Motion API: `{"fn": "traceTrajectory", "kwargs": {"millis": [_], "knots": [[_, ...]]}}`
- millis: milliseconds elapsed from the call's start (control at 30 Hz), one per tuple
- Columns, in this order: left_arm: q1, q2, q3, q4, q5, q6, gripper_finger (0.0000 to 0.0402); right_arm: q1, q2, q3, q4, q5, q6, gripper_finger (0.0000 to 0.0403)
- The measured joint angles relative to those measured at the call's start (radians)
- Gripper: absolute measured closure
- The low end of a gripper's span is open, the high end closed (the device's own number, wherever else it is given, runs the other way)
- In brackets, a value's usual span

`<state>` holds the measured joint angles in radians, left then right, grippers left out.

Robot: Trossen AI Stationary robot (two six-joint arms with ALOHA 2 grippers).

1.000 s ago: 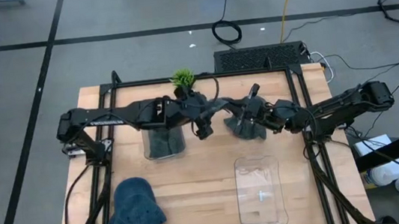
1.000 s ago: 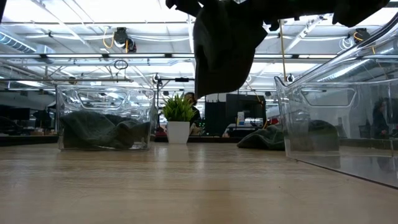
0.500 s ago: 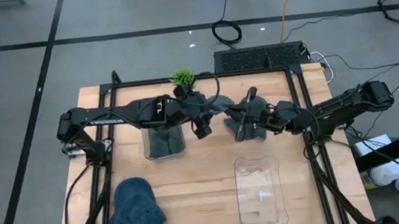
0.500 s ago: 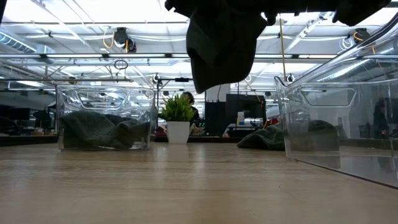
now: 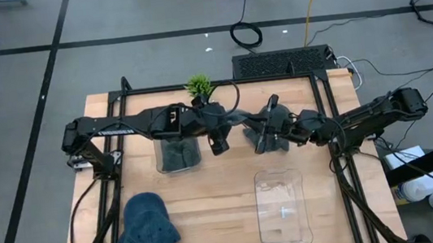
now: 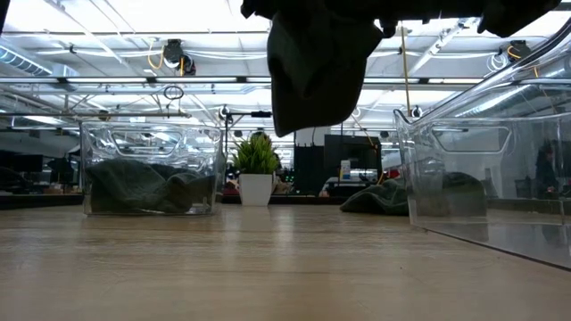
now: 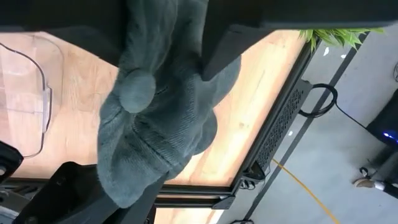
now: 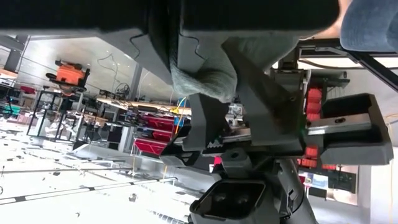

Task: Pick & Place hat
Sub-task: Put the black cap into the top transparent bin

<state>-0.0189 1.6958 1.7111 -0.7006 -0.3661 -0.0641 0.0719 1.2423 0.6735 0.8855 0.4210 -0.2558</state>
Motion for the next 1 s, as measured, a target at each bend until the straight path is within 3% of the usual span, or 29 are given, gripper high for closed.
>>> {"fn": "traceTrajectory", "kwargs": {"millis": [567, 800, 1000], "knots": [[0.000, 0.000, 0.000, 0.007, 0.002, 0.017, 0.0391, 0.000, 0.000, 0.000, -0.016, 0.000, 0.000, 0.0403], [0.000, 0.000, 0.000, -0.005, 0.002, 0.017, 0.0377, 0.000, 0.000, 0.000, -0.022, 0.000, 0.000, 0.0403], [0.000, 0.000, 0.000, -0.005, 0.002, 0.017, 0.0394, 0.000, 0.000, 0.000, -0.027, 0.000, 0.001, 0.0403]]}}
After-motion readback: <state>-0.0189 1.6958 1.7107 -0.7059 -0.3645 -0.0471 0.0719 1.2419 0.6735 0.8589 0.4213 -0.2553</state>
